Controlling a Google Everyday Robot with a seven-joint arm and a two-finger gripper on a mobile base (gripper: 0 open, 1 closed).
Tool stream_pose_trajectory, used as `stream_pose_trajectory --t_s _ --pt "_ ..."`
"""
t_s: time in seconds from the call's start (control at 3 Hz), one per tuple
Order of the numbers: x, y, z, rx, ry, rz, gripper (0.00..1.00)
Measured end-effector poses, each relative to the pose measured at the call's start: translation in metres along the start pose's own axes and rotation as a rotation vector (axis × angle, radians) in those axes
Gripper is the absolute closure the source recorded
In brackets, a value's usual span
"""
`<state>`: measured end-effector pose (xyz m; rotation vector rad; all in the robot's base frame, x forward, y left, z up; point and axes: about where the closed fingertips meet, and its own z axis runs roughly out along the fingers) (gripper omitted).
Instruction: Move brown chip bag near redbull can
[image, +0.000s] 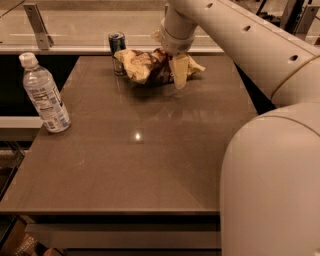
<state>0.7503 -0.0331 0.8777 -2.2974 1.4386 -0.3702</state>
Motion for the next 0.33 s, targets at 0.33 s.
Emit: stream_pose_trajectory --t_s 0.33 --pt "0.0000 0.0000 0.0001 0.000 0.000 0.000 0.00"
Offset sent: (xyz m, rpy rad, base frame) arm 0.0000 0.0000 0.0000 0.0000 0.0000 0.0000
